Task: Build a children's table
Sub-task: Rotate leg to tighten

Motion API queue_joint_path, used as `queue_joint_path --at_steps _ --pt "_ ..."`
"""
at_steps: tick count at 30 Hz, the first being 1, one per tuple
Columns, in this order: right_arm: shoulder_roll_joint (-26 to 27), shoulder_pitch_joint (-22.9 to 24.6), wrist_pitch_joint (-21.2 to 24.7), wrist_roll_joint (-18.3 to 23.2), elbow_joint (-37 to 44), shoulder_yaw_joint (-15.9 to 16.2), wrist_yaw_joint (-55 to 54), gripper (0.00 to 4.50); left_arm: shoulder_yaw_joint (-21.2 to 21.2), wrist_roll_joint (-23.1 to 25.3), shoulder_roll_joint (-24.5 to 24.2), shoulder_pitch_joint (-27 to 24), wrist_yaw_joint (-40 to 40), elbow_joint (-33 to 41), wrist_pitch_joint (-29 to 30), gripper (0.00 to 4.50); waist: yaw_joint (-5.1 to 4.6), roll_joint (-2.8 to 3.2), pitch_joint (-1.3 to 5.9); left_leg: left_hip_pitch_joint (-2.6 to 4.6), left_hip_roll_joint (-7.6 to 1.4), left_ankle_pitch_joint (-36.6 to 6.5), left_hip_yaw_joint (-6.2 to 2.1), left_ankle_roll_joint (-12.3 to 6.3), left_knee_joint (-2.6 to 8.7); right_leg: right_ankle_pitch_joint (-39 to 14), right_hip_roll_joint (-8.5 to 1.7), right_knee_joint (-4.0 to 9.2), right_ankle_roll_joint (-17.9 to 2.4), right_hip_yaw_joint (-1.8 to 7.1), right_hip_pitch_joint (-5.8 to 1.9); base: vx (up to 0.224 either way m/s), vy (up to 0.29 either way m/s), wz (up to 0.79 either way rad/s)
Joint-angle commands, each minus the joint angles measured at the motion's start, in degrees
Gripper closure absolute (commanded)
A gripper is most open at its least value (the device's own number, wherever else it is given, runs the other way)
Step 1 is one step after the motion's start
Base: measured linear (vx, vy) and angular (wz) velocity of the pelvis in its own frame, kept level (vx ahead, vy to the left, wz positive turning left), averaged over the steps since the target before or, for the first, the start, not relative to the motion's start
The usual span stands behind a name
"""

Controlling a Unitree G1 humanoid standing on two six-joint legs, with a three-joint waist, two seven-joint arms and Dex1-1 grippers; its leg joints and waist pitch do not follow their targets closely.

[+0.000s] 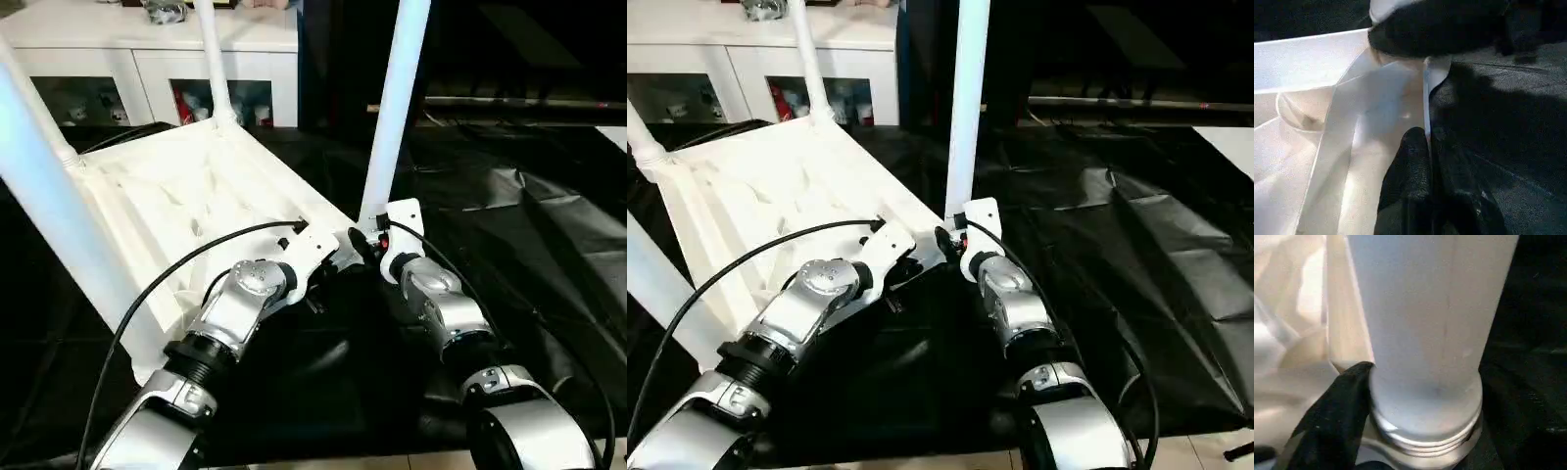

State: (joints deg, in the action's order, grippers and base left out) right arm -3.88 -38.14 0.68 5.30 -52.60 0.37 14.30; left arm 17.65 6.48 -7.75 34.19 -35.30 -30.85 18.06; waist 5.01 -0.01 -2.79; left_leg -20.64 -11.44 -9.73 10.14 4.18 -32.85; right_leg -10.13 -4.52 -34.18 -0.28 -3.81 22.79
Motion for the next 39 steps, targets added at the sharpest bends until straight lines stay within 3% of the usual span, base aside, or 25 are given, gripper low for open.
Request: queue_joint_path --at_steps 1,6,8,9,12,15,21,31,39 --pt "-1.6 -0.3 -0.5 0.8 1.2 -0.3 3.8 0.72 0.6 -0.6 -1.6 -1.7 -3.4 0.0 -3.0 4.5 0.18 -0.44 3.48 0.54 -1.38 -17.0 -0.36 -0.75 3.84 -20.6 -3.71 5.0 -8.7 2.36 -1.82 0.0 0.0 0.0" --pt "-6.2 3.1 0.1 1.5 8.5 2.9 18.7 0.67 0.7 -2.3 -5.9 -3.5 -10.1 2.1 -6.7 4.5 0.58 -0.46 3.6 -0.02 -1.56 -13.4 -0.2 -2.27 3.67 -14.9 -3.53 4.23 -9.8 2.36 -2.22 0.0 0.0 0.0" --pt "-8.9 5.5 0.2 2.3 12.4 4.7 25.1 0.67 0.6 -3.4 -7.8 -4.2 -13.4 3.1 -8.4 4.5 0.7 -0.39 3.61 0.0 -1.45 -13.2 -0.22 -2.34 3.65 -15.5 -3.57 4.3 -10.0 2.27 -2.34 0.0 0.0 0.0" --pt "-12.5 8.8 0.5 3.5 17.9 7.2 33.0 0.67 0.4 -5.1 -10.7 -5.4 -18.7 5.1 -9.1 4.5 0.97 -0.39 3.48 -0.19 -1.71 -13.2 -0.3 -2.66 3.78 -14.9 -3.5 4.21 -9.7 2.28 -2.54 0.0 0.0 0.0" --pt "-15.2 11.1 2.0 4.6 21.8 8.7 38.8 0.67 0.5 -6.8 -13.8 -6.5 -24.3 7.6 -9.5 4.5 1.05 -0.26 3.52 -0.1 -1.83 -13.7 -0.31 -2.72 3.86 -14.6 -3.39 4.02 -10.1 2.32 -2.48 0.0 0.0 0.0" --pt "-15.8 11.2 1.7 3.9 22.4 9.2 40.2 0.67 0.2 -8.9 -15.4 -7.3 -28.3 10.2 -7.8 4.5 0.65 -0.2 3.48 0.13 -1.9 -14.3 -0.21 -1.85 3.95 -14.7 -3.45 3.9 -11.5 2.37 -2.18 0.0 0.0 0.0" --pt "-15.5 11.2 3.2 4.3 23.9 9.8 41.9 0.67 0.4 -10.4 -16.8 -8.1 -31.4 11.8 -7.5 4.5 0.52 -0.32 3.58 0.02 -1.78 -12.4 -0.13 -1.96 3.76 -11.8 -3.39 3.52 -12.3 2.44 -2.41 0.0 0.0 0.0" --pt "-15.7 11.5 3.9 4.1 24.3 10.3 44.4 1.55 0.3 -10.5 -17.1 -8.6 -31.4 12.3 -6.9 4.5 0.68 -0.55 3.66 0.1 -1.79 -10.6 0.03 -2.55 3.5 -10.4 -3.49 3.25 -12.7 2.48 -2.53 0.0 0.0 0.0" --pt "-15.9 11.9 4.1 3.9 24.5 10.6 45.2 1.74 0.4 -10.4 -17.1 -8.8 -31.2 12.3 -6.7 4.5 0.66 -0.7 3.74 0.08 -1.76 -9.6 0.07 -2.86 3.36 -9.2 -3.42 3.04 -12.8 2.46 -2.6 0.0 0.0 0.0"
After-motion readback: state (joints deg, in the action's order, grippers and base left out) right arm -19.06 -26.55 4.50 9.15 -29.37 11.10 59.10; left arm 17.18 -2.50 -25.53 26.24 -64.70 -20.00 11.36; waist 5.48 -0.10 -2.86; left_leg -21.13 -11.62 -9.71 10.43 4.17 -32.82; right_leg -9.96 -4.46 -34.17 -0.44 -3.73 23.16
